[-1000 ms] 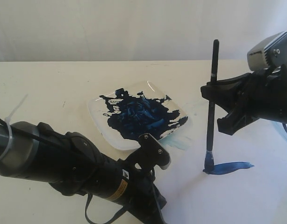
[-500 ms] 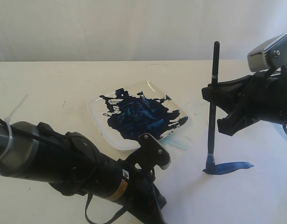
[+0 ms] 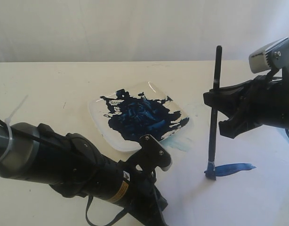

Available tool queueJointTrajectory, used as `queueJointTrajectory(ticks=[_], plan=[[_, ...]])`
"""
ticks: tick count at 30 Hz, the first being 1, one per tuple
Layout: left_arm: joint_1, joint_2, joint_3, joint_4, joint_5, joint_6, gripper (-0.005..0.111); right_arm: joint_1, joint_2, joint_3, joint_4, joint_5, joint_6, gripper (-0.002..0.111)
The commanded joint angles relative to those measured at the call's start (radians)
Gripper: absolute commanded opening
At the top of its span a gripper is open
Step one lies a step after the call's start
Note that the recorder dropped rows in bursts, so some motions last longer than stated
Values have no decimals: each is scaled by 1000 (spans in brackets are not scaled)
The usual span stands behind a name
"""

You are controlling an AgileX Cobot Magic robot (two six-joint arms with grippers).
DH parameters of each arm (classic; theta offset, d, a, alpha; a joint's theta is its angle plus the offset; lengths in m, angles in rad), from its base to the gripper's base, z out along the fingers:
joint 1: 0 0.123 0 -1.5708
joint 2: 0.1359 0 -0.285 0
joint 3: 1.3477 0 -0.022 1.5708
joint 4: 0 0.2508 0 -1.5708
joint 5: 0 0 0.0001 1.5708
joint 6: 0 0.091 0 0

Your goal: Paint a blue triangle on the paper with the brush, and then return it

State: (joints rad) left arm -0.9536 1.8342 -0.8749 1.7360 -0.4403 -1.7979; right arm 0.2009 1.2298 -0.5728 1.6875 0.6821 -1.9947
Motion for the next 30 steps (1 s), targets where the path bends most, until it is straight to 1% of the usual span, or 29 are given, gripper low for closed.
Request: queueJointTrajectory(ticks=[1, 6, 12, 18, 24, 27, 30], plan=[[-1, -2, 7, 8, 6, -2, 0, 2, -6, 5, -39, -7, 44, 0], [-1, -2, 7, 8, 6, -2, 0, 2, -6, 5, -44, -11, 59, 0], [-1, -2, 7, 8, 6, -2, 0, 2, -9, 5, -97, -26, 106, 0], [-1, -2, 7, 8, 4, -2, 0, 2, -56, 5, -102, -55, 131, 0], [-1, -2, 7, 8, 4, -2, 0, 2, -81, 5, -180, -67, 211, 0], [-1, -2, 7, 8, 4, -2, 0, 2, -81, 5, -181, -50, 205, 0], [-1, -2, 7, 8, 4, -2, 0, 2, -81, 3, -143, -48, 152, 0]])
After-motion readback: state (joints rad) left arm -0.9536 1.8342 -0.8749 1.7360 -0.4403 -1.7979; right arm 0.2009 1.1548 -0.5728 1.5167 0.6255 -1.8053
